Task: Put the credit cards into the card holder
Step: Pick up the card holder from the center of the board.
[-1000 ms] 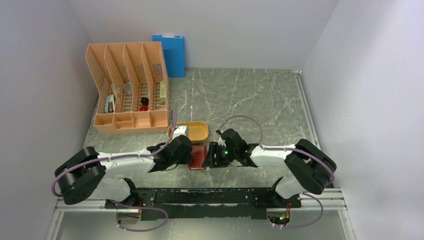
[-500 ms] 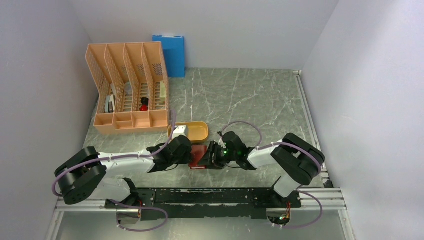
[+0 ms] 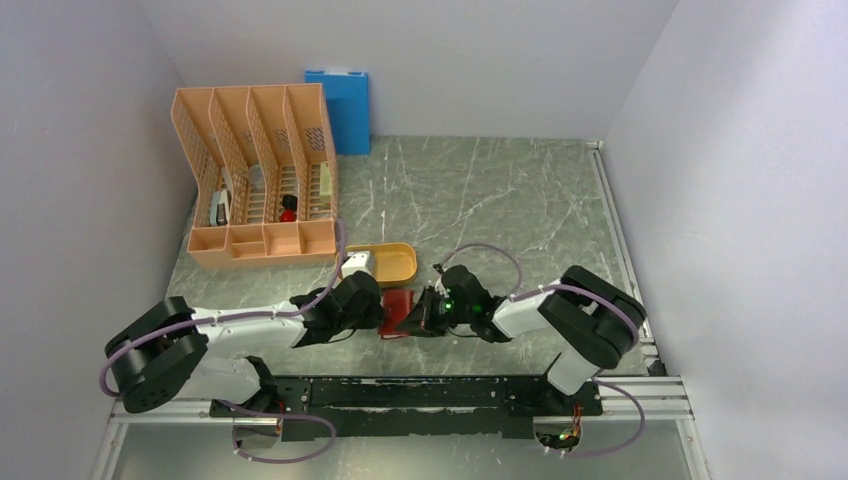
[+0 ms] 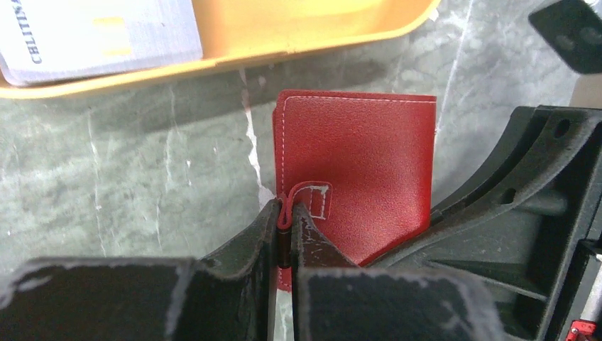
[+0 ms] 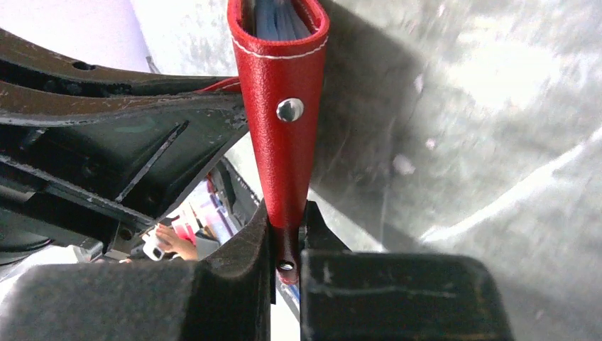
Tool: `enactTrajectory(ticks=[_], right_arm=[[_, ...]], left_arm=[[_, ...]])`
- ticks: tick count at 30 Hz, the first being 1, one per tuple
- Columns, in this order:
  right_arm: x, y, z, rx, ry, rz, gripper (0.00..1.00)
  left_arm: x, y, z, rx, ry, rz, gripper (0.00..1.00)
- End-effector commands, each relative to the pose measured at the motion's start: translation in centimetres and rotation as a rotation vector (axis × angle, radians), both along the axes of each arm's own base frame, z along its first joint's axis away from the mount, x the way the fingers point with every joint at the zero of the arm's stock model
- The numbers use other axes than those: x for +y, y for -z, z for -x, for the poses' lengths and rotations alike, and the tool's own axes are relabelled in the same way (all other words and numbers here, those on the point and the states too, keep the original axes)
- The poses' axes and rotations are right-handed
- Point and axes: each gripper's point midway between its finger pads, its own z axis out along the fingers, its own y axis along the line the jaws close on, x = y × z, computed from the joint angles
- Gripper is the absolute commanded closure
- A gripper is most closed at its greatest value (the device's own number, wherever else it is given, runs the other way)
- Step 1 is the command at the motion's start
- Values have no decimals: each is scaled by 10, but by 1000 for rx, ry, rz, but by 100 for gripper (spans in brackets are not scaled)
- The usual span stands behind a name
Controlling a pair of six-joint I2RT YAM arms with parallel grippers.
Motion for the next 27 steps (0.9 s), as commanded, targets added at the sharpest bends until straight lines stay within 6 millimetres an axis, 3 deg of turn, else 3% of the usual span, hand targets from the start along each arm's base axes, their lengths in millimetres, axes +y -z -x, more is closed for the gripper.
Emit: enactTrajectory(ticks=[1, 6, 7, 11, 15, 18, 20, 22, 27], right_arm=[[-10, -14, -4, -117, -17, 74, 100], [-30, -67, -8, -339, -107, 182, 100], [-37, -82, -11, -401, -127, 213, 100], [-56, -150, -50, -747, -194, 417, 100], [-74, -226, -97, -1140, -77, 697, 100], [-74, -287, -112, -1465, 26, 847, 100], [-76, -315, -121, -1599, 93, 919, 100], [-79, -332, -127, -1695, 130, 1031, 100], [-88, -359, -112, -1928, 221, 1206, 100]], left_arm=[[18, -3, 15, 57, 2, -58, 90], [24, -83, 9, -36, -18, 1, 56], [25, -116, 6, -89, -28, 50, 50], [38, -213, -5, -283, -77, 183, 32], [46, -310, -17, -478, -123, 320, 7], [43, -371, -21, -568, -108, 366, 3], [37, -400, -21, -579, -88, 383, 3], [29, -416, -19, -568, -59, 410, 3], [7, -410, -14, -519, -8, 506, 3]])
